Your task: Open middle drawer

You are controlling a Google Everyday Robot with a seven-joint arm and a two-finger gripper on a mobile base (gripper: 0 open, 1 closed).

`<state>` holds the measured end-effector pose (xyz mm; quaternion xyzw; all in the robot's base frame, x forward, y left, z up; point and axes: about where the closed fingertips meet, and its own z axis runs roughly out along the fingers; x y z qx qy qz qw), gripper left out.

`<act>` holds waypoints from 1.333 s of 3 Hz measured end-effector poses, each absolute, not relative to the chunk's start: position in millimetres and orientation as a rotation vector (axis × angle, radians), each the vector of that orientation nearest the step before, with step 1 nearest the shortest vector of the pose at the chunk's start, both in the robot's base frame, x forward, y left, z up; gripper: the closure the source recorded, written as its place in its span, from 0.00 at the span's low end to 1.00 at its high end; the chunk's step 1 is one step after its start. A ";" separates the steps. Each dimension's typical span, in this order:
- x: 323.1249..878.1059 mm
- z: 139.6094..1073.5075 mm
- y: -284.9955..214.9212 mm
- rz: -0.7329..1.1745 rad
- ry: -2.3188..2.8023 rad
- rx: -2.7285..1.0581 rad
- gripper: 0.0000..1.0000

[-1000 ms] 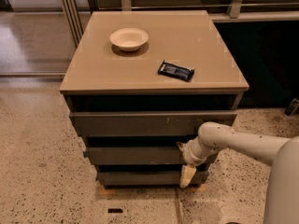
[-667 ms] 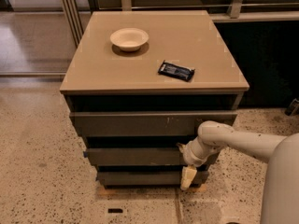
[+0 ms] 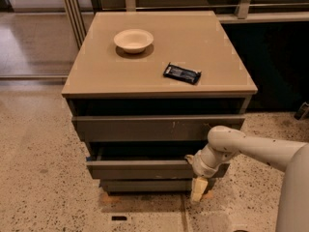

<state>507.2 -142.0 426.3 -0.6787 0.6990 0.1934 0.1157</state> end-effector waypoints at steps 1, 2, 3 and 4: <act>483.0 443.4 -142.2 0.617 2.060 -1.999 0.00; 461.3 456.0 -142.9 0.667 2.081 -2.019 0.00; 441.5 463.9 -142.3 0.734 2.106 -2.047 0.00; 438.6 464.8 -142.3 0.744 2.109 -2.052 0.00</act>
Offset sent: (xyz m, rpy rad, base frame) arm -0.0692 -0.0037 0.0484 -0.0092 0.1362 0.0288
